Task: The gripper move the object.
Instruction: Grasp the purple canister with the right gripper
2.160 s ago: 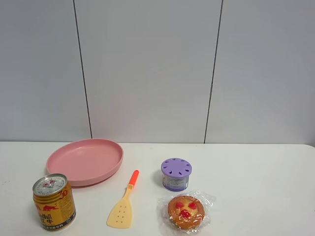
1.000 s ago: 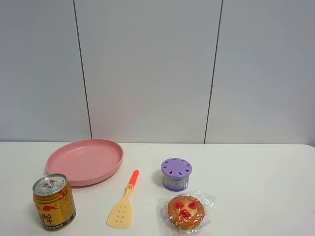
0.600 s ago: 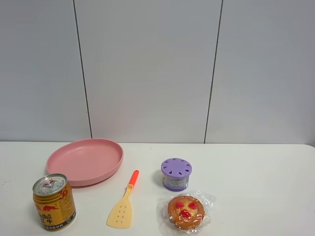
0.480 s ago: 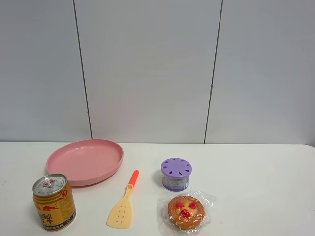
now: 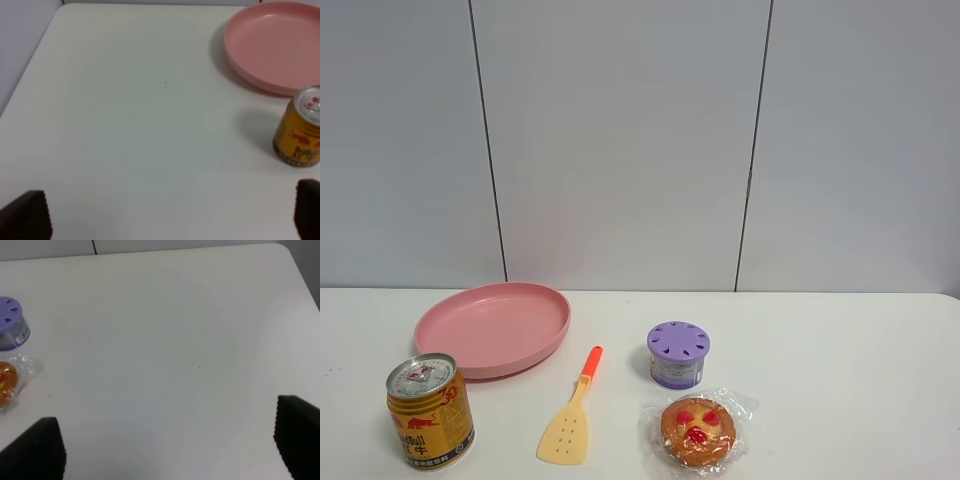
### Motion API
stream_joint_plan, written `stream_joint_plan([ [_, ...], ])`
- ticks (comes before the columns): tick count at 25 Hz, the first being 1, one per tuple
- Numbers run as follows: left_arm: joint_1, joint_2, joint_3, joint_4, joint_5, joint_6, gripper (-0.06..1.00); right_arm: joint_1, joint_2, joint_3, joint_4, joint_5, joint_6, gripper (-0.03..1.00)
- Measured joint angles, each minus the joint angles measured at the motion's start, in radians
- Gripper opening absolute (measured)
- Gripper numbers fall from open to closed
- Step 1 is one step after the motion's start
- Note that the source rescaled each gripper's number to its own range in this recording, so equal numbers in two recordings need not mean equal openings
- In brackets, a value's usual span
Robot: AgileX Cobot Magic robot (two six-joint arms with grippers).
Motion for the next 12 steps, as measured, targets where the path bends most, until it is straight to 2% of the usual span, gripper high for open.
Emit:
stream_joint_plan([
  [2, 0.0, 0.0, 0.0, 0.0, 0.0, 0.0, 1.0, 0.0, 0.0, 0.0, 0.0, 0.0, 0.0, 0.69],
  [7, 0.0, 0.0, 0.0, 0.0, 0.0, 0.0, 1.0, 0.0, 0.004, 0.0, 0.004, 0.0, 0.0, 0.5],
  [12, 0.0, 0.0, 0.0, 0.0, 0.0, 0.0, 1.0, 0.0, 0.103, -0.018, 0.057, -0.026, -0.001, 0.47],
])
